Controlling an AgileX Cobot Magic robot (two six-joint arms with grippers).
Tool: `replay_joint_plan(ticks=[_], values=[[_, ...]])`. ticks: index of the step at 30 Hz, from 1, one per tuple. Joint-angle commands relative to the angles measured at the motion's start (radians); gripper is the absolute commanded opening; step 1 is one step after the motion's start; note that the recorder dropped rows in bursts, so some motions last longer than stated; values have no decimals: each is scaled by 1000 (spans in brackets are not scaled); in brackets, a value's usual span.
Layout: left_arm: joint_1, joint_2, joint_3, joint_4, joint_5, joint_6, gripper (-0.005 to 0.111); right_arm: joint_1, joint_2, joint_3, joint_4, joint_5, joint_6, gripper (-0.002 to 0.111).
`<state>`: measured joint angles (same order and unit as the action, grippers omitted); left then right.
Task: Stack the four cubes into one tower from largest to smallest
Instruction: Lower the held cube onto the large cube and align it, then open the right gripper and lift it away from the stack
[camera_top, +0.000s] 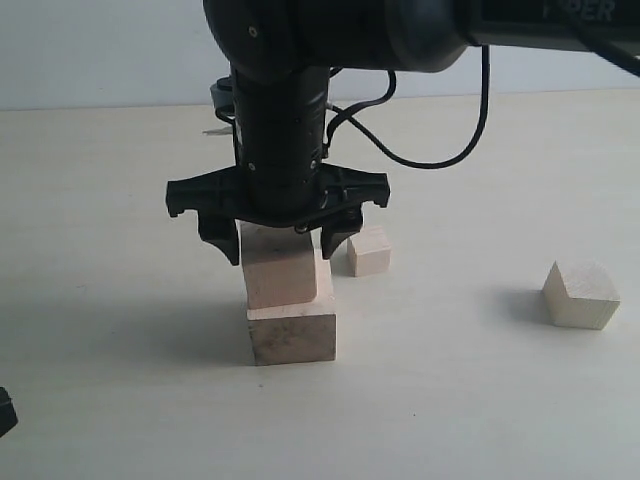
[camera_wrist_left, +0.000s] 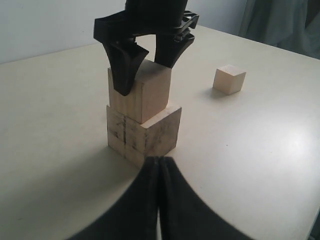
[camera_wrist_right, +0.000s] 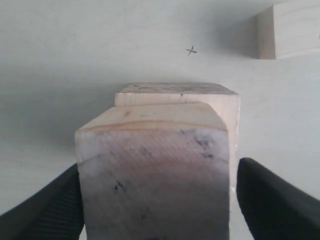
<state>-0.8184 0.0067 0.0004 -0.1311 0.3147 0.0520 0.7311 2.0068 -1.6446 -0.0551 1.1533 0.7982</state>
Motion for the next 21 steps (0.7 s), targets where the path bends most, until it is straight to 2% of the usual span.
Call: replay_joint_plan(ticks=[1, 12, 21], values=[[2, -7, 0, -4, 0, -1, 0, 2, -10, 2, -31, 0, -9, 75], [2, -7, 0, -4, 0, 1, 0, 2, -90, 2, -109, -78, -12, 75], [2, -7, 0, -4, 0, -1, 0, 2, -205, 2, -164, -71, -121, 75]])
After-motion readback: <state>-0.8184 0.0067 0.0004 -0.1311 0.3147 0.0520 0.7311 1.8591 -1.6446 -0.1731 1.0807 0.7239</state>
